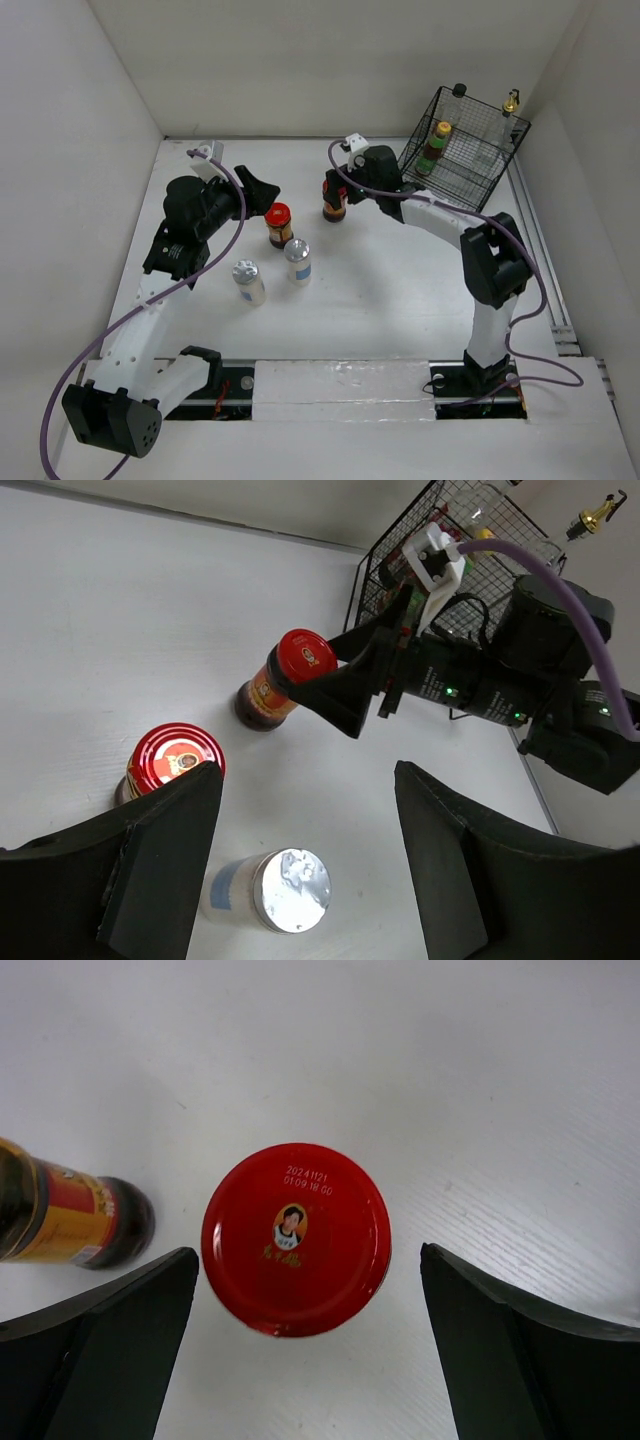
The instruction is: Organize the condiment bottles
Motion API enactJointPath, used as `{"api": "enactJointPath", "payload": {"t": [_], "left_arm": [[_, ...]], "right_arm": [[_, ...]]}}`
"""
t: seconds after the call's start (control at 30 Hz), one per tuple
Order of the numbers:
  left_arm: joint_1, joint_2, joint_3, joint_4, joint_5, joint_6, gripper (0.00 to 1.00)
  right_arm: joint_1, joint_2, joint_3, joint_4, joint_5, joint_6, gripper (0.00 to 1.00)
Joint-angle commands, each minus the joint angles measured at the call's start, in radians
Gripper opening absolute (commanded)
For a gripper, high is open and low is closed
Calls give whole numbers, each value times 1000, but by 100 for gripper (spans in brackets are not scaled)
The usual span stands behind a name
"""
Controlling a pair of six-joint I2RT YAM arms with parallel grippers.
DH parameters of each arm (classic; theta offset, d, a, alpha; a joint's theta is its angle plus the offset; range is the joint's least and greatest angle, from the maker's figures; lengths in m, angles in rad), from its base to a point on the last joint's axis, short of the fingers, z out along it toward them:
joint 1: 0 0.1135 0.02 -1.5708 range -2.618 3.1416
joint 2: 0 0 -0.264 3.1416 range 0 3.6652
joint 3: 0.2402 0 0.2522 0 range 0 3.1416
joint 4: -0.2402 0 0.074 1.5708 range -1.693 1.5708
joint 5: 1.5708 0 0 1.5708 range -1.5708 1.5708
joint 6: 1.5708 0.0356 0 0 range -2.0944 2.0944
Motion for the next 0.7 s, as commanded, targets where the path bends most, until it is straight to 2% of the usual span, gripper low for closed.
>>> {"api": "enactJointPath", "payload": {"t": [0.0,0.07,0.3,0.4,0.47,0.57,0.67], "left_arm": [[5,-15,6,34,20,-3,66],[5,-15,6,43,29,-3,66],[5,-15,6,43,39,-3,67],[5,-15,6,43,39,-3,67],[5,-15,6,43,39,-3,67],[5,-15,6,43,48,-3,67],[5,-15,6,52,48,-3,67]], "right_arm": [[16,33,67,58,43,-15,97],[27,42,58,129,63,-15,94],[57,64,32,199,126,-5,73],[67,38,-18,265,126,5,56],[67,-11,-30,265,135,15,50],[67,-89,-86,290,111,24,46],[57,-235,-126,290,100,33,46]]}}
